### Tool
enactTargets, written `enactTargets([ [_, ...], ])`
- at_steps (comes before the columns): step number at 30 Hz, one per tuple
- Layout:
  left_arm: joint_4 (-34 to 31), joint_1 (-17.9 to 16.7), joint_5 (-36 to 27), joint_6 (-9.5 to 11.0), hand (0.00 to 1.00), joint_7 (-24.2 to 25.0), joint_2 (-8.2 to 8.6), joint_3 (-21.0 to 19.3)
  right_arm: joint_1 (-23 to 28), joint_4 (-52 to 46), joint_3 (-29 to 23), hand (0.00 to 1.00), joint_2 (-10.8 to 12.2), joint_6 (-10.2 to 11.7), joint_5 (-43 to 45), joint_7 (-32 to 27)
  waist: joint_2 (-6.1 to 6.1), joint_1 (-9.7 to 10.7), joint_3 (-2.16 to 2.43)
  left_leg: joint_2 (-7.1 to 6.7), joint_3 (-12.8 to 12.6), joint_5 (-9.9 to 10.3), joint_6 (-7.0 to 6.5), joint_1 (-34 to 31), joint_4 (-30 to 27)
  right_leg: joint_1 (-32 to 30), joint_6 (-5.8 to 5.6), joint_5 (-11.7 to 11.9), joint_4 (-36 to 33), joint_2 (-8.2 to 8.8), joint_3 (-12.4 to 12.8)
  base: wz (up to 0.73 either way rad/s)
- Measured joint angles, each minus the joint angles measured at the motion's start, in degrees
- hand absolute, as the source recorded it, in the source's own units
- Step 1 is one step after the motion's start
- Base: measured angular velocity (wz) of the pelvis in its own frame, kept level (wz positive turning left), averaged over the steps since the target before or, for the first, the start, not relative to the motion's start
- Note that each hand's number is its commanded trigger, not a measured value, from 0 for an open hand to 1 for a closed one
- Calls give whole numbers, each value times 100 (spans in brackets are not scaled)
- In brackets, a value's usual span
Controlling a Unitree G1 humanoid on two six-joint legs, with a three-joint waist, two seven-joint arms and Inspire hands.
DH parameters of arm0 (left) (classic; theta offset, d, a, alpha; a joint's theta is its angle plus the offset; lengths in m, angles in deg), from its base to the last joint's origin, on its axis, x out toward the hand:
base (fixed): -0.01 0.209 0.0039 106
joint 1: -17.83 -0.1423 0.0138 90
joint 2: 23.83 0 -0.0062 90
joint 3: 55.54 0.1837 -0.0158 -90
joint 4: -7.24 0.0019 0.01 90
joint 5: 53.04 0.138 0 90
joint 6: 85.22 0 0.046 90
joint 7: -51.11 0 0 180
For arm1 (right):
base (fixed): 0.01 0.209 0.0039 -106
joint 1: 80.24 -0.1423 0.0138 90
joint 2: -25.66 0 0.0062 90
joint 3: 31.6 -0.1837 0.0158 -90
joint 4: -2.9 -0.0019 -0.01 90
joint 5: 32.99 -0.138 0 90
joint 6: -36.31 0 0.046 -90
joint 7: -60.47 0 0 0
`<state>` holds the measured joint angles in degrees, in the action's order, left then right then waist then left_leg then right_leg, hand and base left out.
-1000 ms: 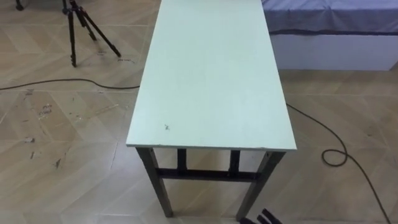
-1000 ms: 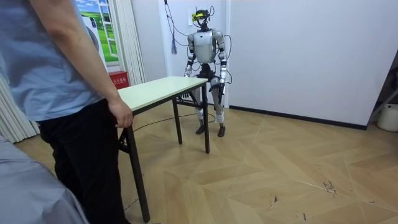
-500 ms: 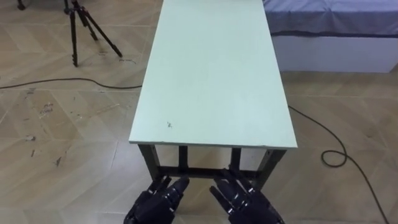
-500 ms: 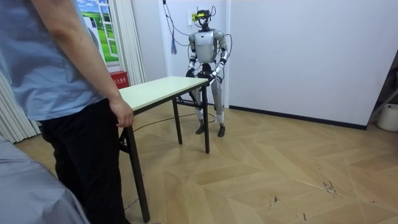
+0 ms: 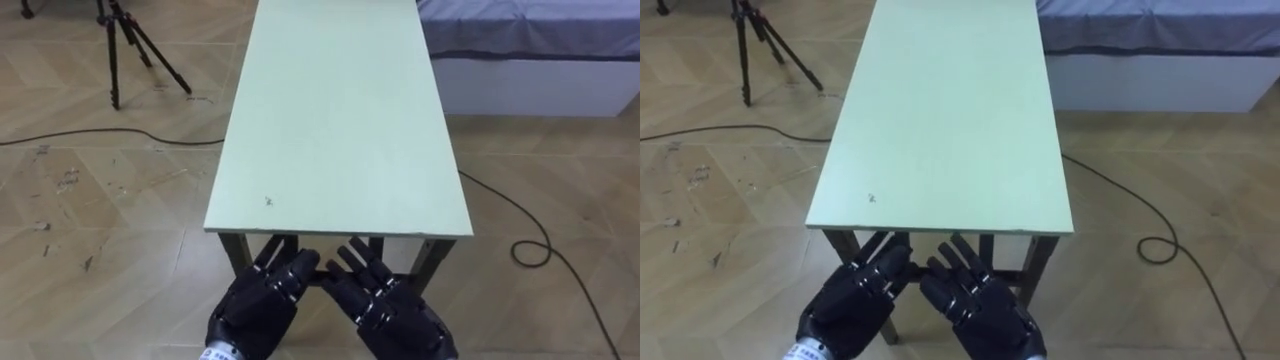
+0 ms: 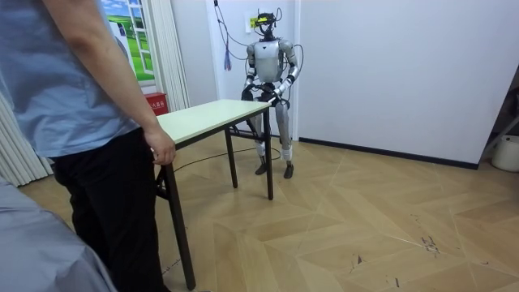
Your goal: Move table with human
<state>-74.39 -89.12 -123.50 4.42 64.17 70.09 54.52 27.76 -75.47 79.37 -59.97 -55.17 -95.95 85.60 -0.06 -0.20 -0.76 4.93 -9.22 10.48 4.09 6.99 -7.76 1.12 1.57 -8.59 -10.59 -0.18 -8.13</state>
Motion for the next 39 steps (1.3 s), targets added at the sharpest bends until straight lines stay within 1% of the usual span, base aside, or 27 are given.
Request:
enactTargets([
  [3,2,0,0,-76,0,-12,-62,-89,-14,0,-35,0,-41,-108,-1,-10,6,1,0,1,0,0,0,6,0,8,0,0,-9,0,-3,2],
  [7,25,0,-136,-123,0,-19,-119,-155,-45,-8,-35,0,-147,-113,-107,-83,30,-2,-3,0,5,0,0,-9,-1,2,0,0,-11,5,-48,3],
  [10,26,0,-212,-141,0,-38,-137,-198,-73,-37,-43,0,-231,-120,-242,-124,57,-6,-4,0,8,0,0,-13,-1,6,0,0,-8,6,-59,2],
  [13,45,1,-330,-190,0,-38,-144,-199,-78,-37,-42,0,-252,-141,-289,-125,100,-7,-16,1,9,0,0,-5,0,11,1,0,-10,5,-57,0],
  [15,78,12,-391,-221,0,-48,-146,-210,-100,-37,-43,0,-277,-218,-408,-127,119,-3,-17,2,8,0,0,-7,0,8,1,0,-11,6,-56,0],
  [17,80,55,-392,-259,0,-124,-146,-217,-111,-37,-43,0,-299,-245,-450,-145,119,-5,-16,3,7,0,0,-8,0,8,1,0,-11,6,-56,0],
  [19,82,101,-392,-348,0,-157,-143,-296,-124,-37,-93,0,-285,-330,-484,-251,116,-21,-19,3,7,0,0,39,6,44,1,0,-15,5,-56,0],
  [20,84,101,-396,-348,0,-172,-143,-317,-124,-36,-100,0,-284,-351,-509,-288,112,-21,-21,3,6,0,0,57,8,59,0,0,-13,4,-54,0],
  [22,253,170,-413,-345,0,-254,-135,-373,-125,-34,-100,0,-283,-432,-704,-424,95,-33,-29,3,7,0,0,104,7,109,0,0,-6,4,-58,0],
  [25,629,296,-418,-344,0,-438,-109,-444,-181,20,-103,0,-272,-444,-765,-559,93,-64,-32,2,6,0,0,110,7,94,0,0,-7,4,-58,0],
  [29,822,320,-458,-341,0,-677,-68,-518,-391,386,-174,0,-231,-497,-768,-647,86,-75,-34,2,5,-1,0,123,6,94,0,0,-9,3,-56,0],
  [31,1170,497,-693,-337,0,-836,-41,-523,-603,764,-179,0,-166,-496,-900,-761,77,-86,-35,4,7,-1,-1,117,1,81,0,0,-16,0,-49,0],
  [32,1235,535,-781,-337,0,-900,-41,-528,-654,835,-184,0,-158,-496,-931,-801,74,-87,-36,5,7,-1,-1,108,0,75,0,0,-16,-1,-44,0],
  [35,1359,582,-958,-332,0,-1096,-41,-570,-760,1013,-205,0,-157,-485,-1050,-903,25,-85,-11,6,8,-1,-1,73,-2,81,5,4,-19,-4,-23,0],
  [37,1501,594,-1077,-332,0,-1170,-37,-590,-762,1071,-205,0,-155,-485,-1216,-1012,-19,-87,17,7,8,-1,-1,75,-2,85,6,4,-16,-4,-41,-2],
  [39,1565,598,-1109,-333,0,-1264,-35,-615,-763,1071,-207,0,-155,-484,-1351,-1062,-34,-81,19,7,9,-1,-1,78,1,92,6,4,-13,-4,-46,0],
])
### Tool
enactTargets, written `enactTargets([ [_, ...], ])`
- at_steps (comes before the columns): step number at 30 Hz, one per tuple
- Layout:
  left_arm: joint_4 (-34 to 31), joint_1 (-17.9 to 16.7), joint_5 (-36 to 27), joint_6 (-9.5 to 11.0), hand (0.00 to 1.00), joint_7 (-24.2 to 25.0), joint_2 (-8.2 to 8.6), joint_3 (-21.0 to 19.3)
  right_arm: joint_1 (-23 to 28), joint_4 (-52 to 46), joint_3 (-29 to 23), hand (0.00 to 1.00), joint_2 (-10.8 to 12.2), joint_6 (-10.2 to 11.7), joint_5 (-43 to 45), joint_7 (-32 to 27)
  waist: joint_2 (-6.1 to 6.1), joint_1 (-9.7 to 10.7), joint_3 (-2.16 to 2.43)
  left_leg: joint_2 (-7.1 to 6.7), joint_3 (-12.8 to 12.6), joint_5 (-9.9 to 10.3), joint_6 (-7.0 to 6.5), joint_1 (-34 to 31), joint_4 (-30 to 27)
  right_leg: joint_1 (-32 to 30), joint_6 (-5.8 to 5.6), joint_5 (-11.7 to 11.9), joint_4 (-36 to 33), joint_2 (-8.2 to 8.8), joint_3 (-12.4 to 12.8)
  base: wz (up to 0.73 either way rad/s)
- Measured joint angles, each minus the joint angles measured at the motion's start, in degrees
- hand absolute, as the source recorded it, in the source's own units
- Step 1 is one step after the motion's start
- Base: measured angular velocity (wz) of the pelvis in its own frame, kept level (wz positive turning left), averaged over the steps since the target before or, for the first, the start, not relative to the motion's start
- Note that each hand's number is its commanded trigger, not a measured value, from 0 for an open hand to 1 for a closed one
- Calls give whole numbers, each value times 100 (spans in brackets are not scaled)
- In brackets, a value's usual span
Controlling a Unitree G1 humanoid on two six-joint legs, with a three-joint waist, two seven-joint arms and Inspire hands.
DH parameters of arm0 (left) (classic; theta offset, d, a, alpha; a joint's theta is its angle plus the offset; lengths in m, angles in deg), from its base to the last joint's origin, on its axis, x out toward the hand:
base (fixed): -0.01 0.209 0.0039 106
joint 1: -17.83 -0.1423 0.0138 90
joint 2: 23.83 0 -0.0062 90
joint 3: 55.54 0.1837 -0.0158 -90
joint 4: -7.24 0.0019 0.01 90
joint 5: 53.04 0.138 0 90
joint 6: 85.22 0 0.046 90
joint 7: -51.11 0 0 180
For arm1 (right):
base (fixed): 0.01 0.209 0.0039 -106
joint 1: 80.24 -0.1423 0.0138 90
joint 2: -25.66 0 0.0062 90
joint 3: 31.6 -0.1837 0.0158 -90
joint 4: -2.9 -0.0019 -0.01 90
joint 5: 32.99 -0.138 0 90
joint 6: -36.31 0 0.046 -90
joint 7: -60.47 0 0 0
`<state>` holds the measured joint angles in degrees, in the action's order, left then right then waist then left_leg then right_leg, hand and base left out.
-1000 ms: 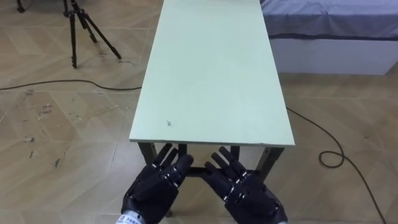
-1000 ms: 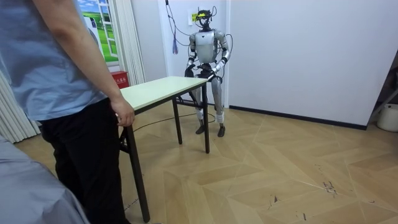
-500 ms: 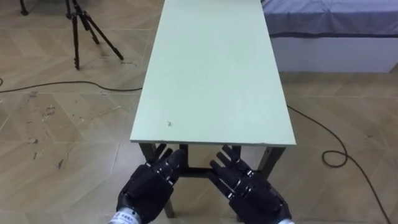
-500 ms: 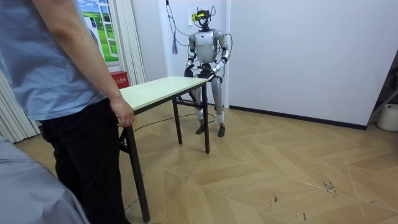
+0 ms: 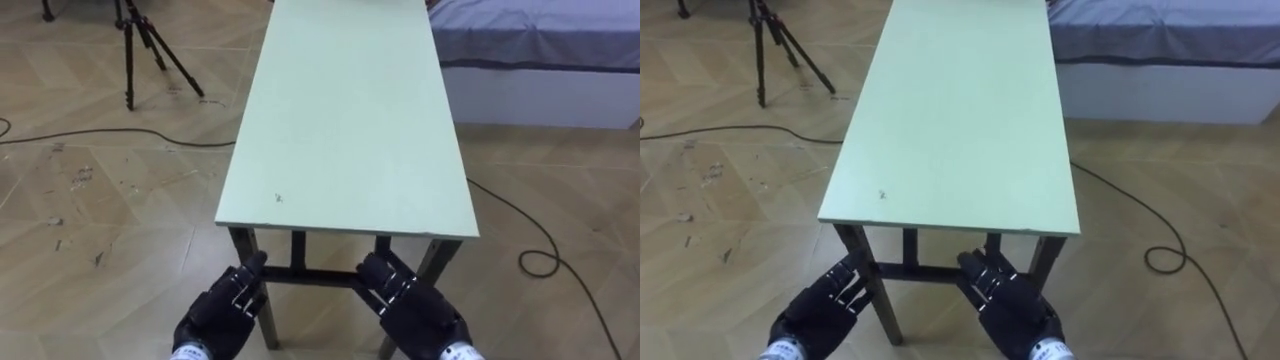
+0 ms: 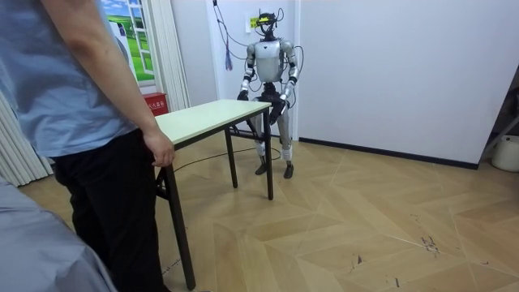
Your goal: Move table with human
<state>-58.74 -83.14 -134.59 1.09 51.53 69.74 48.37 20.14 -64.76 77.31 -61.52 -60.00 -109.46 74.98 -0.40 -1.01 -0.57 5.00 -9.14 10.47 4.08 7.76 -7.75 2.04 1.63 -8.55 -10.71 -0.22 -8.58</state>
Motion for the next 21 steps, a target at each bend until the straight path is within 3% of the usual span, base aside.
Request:
enactTargets([
  [5,89,43,4,-3,0,-176,6,-93,-15,13,-15,0,8,-1,7,-144,-17,57,-17,2,-5,0,0,13,5,3,1,0,-10,0,6,0],
  [10,89,45,4,-8,0,-243,23,-284,-14,63,-175,0,46,-15,14,-315,-52,68,-76,1,-7,1,0,3,4,-5,0,0,6,-4,49,0],
  [14,88,44,7,-12,0,-249,28,-303,-14,148,-382,0,148,-14,11,-384,-27,61,-84,-2,-6,1,-1,1,1,-8,0,0,9,-5,60,0],
  [21,73,101,5,-19,0,-197,164,-318,-23,147,-446,0,186,-9,52,-396,158,65,-3,-2,-6,0,0,3,-2,-10,0,0,8,-4,48,-1],
])
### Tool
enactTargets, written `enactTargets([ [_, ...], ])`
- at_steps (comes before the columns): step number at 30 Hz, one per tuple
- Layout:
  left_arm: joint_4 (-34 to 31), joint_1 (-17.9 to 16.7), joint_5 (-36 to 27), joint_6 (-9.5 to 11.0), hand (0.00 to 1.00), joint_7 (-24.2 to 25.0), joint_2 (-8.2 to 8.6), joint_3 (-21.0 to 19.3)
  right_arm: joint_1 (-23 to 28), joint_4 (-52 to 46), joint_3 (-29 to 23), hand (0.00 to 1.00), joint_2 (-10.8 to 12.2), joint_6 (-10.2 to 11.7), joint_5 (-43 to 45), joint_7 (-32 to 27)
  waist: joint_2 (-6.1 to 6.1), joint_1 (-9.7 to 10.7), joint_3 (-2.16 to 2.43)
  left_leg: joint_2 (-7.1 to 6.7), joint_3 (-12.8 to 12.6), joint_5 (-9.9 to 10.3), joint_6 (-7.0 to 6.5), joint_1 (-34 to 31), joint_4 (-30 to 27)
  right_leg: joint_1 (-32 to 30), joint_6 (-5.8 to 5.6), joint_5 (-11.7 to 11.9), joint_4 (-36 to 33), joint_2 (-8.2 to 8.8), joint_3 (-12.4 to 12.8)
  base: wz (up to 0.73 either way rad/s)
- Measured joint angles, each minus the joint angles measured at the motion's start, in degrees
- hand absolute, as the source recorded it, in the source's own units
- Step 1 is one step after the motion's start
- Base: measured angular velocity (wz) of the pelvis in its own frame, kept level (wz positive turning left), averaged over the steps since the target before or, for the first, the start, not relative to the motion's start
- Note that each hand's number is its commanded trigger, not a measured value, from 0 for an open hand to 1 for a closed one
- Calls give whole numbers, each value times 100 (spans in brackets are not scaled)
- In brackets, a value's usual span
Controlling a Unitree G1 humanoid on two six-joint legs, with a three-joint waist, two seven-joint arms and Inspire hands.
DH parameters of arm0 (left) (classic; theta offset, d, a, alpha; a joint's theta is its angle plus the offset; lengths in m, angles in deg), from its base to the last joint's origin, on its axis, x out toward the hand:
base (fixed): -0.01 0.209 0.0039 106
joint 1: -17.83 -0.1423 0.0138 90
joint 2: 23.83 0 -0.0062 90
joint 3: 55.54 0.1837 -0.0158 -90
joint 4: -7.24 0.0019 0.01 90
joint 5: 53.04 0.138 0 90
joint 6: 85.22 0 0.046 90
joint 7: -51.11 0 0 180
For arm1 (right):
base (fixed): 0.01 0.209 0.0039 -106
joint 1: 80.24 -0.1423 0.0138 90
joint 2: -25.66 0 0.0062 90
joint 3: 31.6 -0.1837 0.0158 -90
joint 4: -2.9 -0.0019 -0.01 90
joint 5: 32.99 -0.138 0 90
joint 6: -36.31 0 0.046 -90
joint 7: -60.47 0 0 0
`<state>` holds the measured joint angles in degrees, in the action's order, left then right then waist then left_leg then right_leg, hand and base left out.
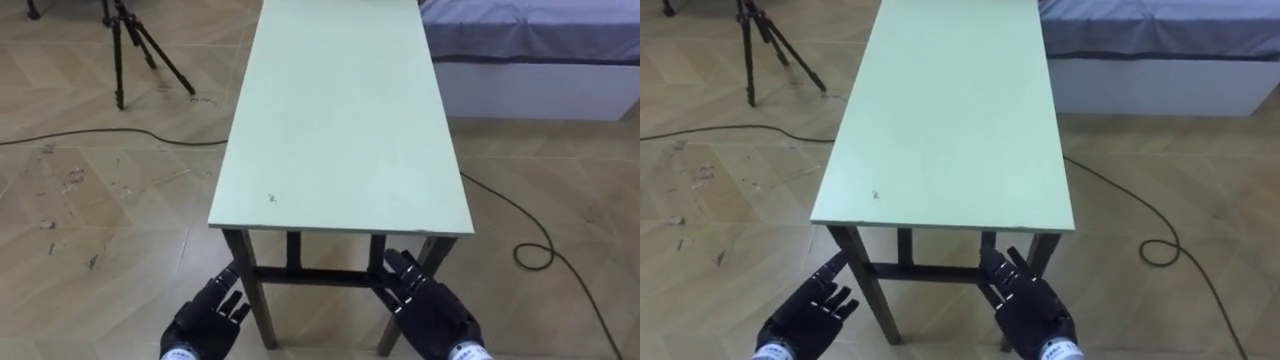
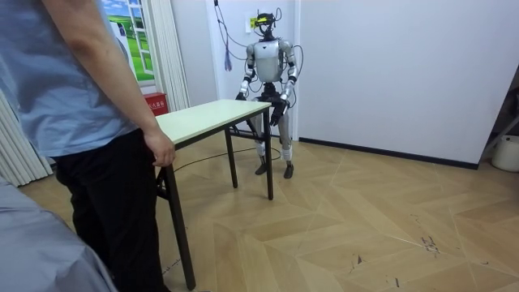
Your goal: Move table with human
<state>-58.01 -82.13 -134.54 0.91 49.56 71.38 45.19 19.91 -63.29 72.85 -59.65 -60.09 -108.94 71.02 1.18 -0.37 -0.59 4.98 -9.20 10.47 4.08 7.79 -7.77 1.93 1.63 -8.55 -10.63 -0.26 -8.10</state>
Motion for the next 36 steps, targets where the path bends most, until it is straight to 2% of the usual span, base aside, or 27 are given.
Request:
enactTargets([
  [2,-1,51,0,-8,0,22,65,-4,-15,0,0,0,4,-2,1,0,0,-2,0,1,0,0,0,4,0,4,0,0,0,-2,-8,0],
  [5,-142,66,150,-134,0,47,104,7,-65,-36,-4,0,5,-4,6,-13,-19,30,-11,-1,0,0,0,-18,1,-1,0,0,17,5,-42,2],
  [7,-581,69,244,-243,0,47,96,26,-128,-69,-6,0,4,-51,55,-54,-54,79,-26,-2,3,0,0,-36,1,-6,-1,0,35,6,-67,6],
  [11,-766,70,395,-362,0,1,87,124,-204,-130,13,0,25,-134,197,-54,-27,78,-24,-4,23,0,0,-53,-3,-1,0,2,47,10,-98,4],
  [15,-894,74,465,-446,0,4,99,401,-409,-130,31,0,30,-219,218,-54,5,85,-9,-3,51,0,0,-76,-6,9,0,1,70,17,-147,7],
  [19,-1666,75,458,-587,0,82,85,653,-492,-253,35,0,30,-251,199,-77,13,175,-3,-2,60,0,0,-60,-2,28,0,2,66,16,-137,-2],
  [22,-1794,47,424,-778,0,65,78,653,-494,-290,31,0,16,-279,200,-137,26,212,-1,1,54,0,0,-54,2,25,1,2,65,8,-117,-4],
  [25,-1801,68,414,-854,0,114,80,650,-495,-313,40,0,24,-320,199,-177,25,252,-1,2,50,0,0,-97,1,2,1,2,69,14,-140,6],
  [35,-1801,68,281,-872,0,40,109,648,-495,-366,68,0,32,-355,206,-176,24,291,-2,1,53,0,0,-34,3,61,1,2,80,9,-126,0],
  [36,-1801,69,222,-871,0,9,61,644,-495,-366,67,0,31,-355,206,-172,23,295,-4,1,51,0,0,-25,3,70,1,2,83,10,-124,0],
])
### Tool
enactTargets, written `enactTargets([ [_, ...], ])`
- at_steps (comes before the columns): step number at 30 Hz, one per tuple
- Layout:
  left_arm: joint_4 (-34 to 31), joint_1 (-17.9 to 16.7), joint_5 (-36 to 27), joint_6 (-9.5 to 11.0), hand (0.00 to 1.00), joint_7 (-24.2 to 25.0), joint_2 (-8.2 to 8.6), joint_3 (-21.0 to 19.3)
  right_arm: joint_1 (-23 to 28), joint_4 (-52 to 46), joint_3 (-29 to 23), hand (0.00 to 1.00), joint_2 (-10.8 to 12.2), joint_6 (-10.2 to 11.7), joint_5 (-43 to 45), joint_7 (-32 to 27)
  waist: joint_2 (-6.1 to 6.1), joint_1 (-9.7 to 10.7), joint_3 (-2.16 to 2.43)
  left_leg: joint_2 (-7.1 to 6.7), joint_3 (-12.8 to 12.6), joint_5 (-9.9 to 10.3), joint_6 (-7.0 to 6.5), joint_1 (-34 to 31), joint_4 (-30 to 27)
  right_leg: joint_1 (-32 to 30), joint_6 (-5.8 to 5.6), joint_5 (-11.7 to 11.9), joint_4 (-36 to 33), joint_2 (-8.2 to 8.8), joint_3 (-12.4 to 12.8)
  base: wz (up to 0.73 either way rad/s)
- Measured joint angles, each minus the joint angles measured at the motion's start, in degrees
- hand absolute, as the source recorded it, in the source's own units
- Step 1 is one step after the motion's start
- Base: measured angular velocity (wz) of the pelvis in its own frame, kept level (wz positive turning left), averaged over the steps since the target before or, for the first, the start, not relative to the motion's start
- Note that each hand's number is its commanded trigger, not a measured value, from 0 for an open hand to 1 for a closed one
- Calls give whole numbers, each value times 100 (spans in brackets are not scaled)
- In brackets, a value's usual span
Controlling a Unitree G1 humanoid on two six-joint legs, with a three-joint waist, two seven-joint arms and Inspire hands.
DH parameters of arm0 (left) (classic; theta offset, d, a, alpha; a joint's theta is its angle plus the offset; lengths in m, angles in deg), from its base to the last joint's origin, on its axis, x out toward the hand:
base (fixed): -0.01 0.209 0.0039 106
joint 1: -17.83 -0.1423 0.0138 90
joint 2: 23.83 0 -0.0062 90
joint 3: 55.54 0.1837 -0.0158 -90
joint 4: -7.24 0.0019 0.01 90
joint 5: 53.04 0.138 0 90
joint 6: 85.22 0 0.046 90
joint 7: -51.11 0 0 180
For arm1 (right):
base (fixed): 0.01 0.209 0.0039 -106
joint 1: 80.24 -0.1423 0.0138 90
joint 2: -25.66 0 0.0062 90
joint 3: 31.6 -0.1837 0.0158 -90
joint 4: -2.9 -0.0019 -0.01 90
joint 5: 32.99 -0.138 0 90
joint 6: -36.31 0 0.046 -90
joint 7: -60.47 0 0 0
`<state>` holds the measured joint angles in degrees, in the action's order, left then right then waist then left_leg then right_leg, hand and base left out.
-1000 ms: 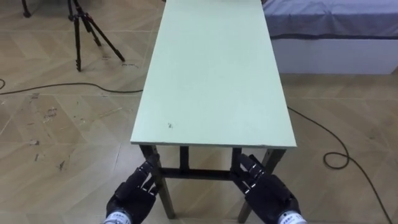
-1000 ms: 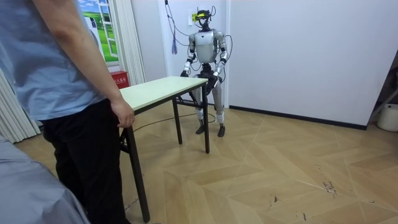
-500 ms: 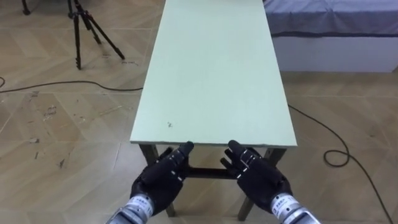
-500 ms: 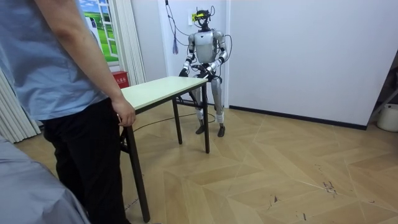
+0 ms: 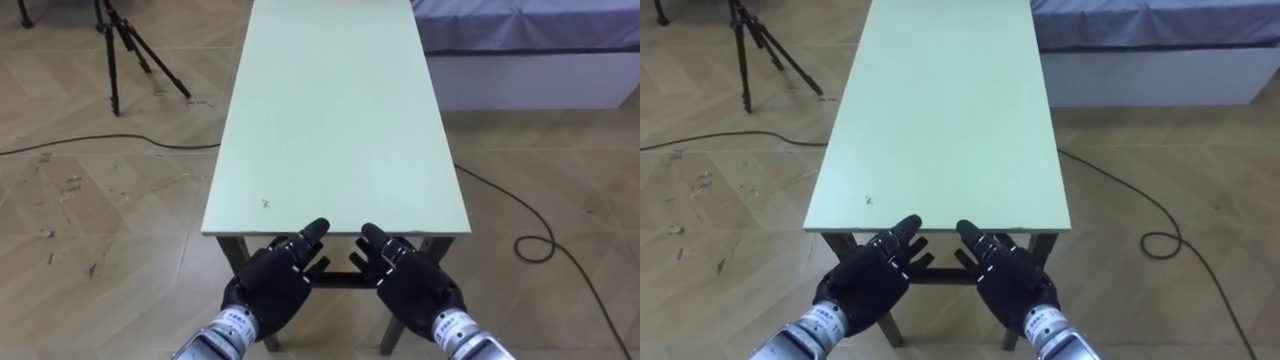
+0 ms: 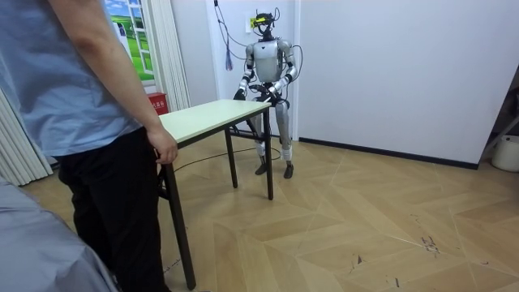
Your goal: Move table with human
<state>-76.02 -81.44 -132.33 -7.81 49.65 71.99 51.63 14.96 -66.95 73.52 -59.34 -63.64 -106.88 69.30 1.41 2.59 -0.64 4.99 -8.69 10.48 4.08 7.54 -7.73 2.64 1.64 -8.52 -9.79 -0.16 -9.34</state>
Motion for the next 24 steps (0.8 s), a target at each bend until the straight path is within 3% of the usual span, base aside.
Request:
enactTargets([
  [8,5,5,-701,-35,0,-77,-163,-169,1,-16,-94,0,-4,10,-6,1,-1,-3,-19,0,-2,0,0,-8,1,-55,5,3,-17,-6,50,-4],
  [16,121,-36,-1090,-106,0,-466,-118,-1031,75,-25,-366,0,-9,5,-37,-29,-46,-159,-40,2,-3,0,0,22,3,-63,9,6,-31,-23,134,-4],
  [24,633,-20,-1125,-115,0,-454,-8,-1102,115,-71,-513,0,11,-141,-894,-63,-44,-171,-36,7,-57,0,0,66,2,-63,10,6,-73,-24,144,-3],
])
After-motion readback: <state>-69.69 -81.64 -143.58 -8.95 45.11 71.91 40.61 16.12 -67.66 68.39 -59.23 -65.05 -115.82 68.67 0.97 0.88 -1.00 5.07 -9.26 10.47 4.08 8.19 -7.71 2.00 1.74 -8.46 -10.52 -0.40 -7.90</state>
